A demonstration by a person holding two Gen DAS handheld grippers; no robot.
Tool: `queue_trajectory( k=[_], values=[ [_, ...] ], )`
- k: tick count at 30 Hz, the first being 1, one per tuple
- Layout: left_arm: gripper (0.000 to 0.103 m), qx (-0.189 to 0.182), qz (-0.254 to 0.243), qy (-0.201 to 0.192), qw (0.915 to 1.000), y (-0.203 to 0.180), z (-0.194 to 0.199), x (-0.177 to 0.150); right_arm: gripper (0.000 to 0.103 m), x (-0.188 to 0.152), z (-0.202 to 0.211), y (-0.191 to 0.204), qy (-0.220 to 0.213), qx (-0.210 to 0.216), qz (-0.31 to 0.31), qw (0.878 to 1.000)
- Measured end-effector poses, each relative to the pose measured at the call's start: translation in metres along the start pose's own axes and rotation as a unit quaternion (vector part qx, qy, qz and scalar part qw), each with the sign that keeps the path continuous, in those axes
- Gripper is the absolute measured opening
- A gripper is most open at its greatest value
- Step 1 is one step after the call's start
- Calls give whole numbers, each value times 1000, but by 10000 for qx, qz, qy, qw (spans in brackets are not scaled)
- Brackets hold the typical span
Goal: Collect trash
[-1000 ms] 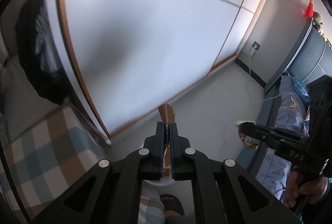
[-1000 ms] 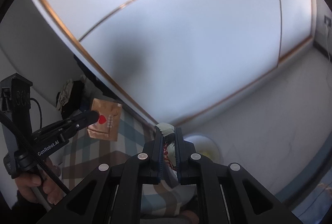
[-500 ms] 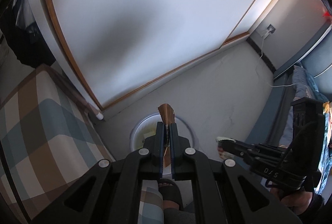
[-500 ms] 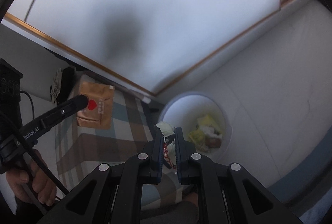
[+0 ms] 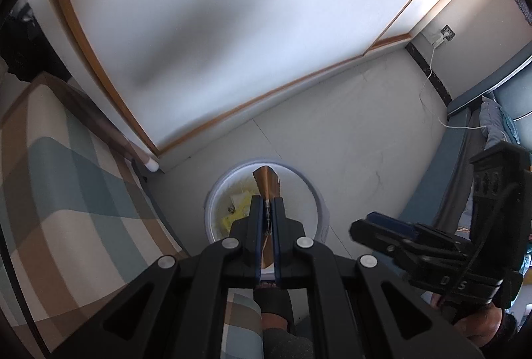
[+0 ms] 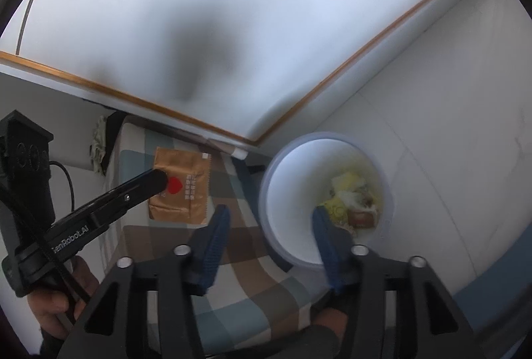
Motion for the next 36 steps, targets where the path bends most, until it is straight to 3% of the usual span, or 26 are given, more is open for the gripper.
queue_trajectory(
  k=[7, 13, 16, 18, 20, 36],
  values=[
    [3, -54, 32, 438, 9990, -5, -18, -3, 61, -3, 13, -24, -127, -193, -309, 9993],
    [18, -212, 187, 721, 9970, -4, -30, -8, 63, -9, 28, -34, -243, -186, -502, 9983],
    [34, -272, 327, 693, 9967, 1, -27, -11, 65, -10, 29, -35, -299, -227, -581, 9976],
    [58, -262, 370, 586, 9972, 2, -22, -12, 65, -11, 28, -38, -324, -214, -633, 9972],
    [64, -270, 433, 463, 9976, 6, -15, -13, 66, -13, 29, -40, -358, -221, -674, 9968],
    [69, -204, 520, -116, 9984, 7, 19, -26, 75, -25, 47, -16, -554, -306, -463, 9969]
  ],
)
Point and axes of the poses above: each gripper's, at about its wrist camera, not at the fingertips, and z roughly against the way its jaws point, y to its left, x to its top, the point moved 10 cm from there along -z, roughly the way its jaws point, and after that the axes turned 15 degrees about y, right-handed, at the moved point
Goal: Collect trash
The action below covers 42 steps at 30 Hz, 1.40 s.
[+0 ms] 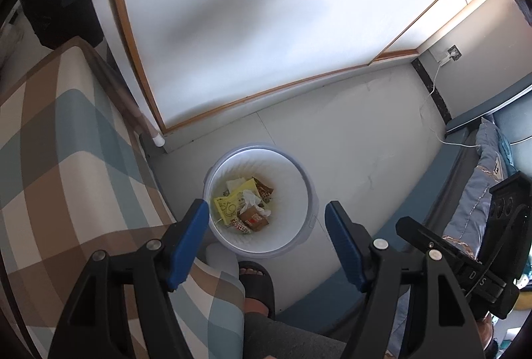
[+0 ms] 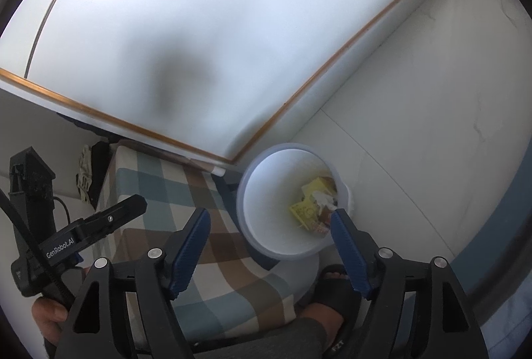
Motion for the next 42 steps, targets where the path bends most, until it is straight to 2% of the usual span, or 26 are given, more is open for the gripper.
queue_trajectory(
  k=[5, 11, 17, 23, 42],
  values=[
    [69, -34, 126, -68, 9999, 2, 6, -3, 77, -3, 6, 4, -42, -38, 61, 10000],
    [69, 183, 88, -194, 9996, 5, 13, -6, 80, -7, 12, 6, -84, -69, 107, 9999],
    [69, 191, 188, -227, 9994, 11, 13, -9, 83, -9, 15, 7, -134, -119, 113, 9998],
    [69, 312, 114, -236, 9992, 9, 13, -11, 83, -9, 18, 6, -148, -119, 100, 9998],
    [69, 315, 6, -254, 9992, 3, 14, -14, 83, -8, 21, 4, -144, -127, 80, 9998]
  ],
)
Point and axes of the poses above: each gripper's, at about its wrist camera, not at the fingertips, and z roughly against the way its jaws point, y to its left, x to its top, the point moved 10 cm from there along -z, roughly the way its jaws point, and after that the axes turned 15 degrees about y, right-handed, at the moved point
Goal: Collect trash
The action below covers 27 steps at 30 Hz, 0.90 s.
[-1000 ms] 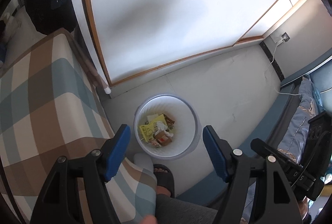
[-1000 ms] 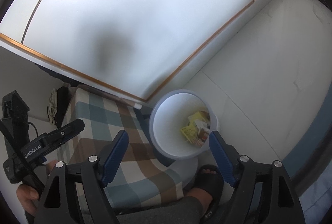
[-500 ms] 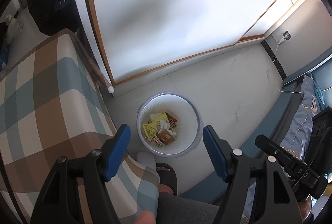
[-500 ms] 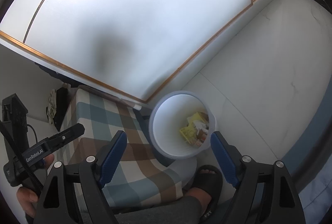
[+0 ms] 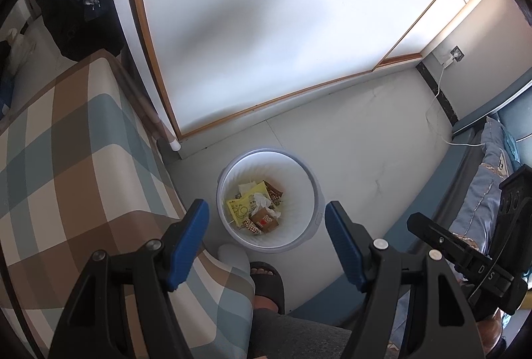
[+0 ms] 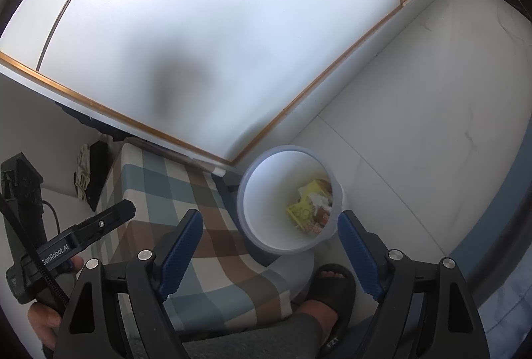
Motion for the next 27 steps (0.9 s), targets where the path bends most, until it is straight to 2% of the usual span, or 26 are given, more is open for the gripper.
queue_trajectory(
  k=[27],
  values=[
    [69, 40, -16, -17, 10000, 1, 4, -2, 83, 0, 1, 1, -10, -9, -2, 10000]
  ],
)
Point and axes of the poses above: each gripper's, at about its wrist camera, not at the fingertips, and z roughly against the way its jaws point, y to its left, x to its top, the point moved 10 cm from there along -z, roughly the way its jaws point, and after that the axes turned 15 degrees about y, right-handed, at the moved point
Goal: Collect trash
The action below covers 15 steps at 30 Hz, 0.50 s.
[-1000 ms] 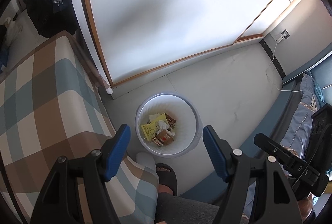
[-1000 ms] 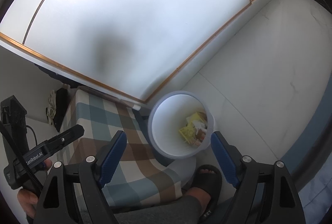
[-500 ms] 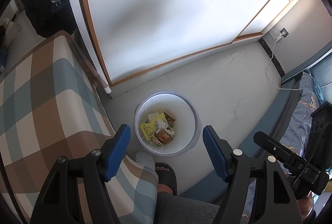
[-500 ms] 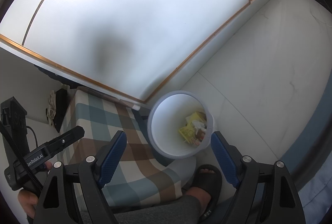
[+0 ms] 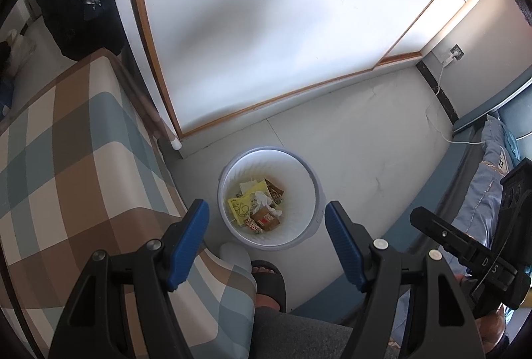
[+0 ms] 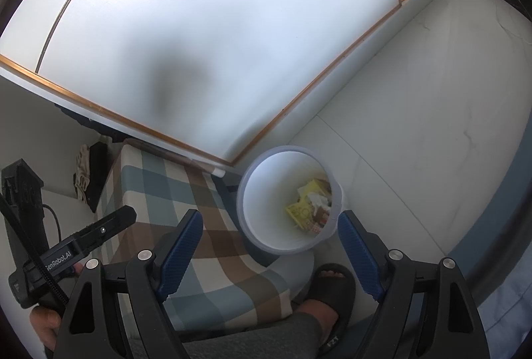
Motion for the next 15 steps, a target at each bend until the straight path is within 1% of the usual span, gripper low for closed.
queue_trajectory(
  k=[3, 5, 7, 15],
  values=[
    [69, 111, 114, -16, 9999, 4, 1, 0, 83, -1, 0, 0, 16, 14, 4, 10000],
    [69, 76, 144, 13, 9999, 5, 1, 0, 83, -1, 0, 0, 22, 7, -5, 10000],
    [69, 117, 163, 20, 9998, 7, 1, 0, 83, 0, 0, -1, 30, 16, -25, 10000],
    [69, 147, 76, -144, 9998, 4, 6, 0, 83, 0, 1, 2, 20, 3, 9, 10000]
  ],
)
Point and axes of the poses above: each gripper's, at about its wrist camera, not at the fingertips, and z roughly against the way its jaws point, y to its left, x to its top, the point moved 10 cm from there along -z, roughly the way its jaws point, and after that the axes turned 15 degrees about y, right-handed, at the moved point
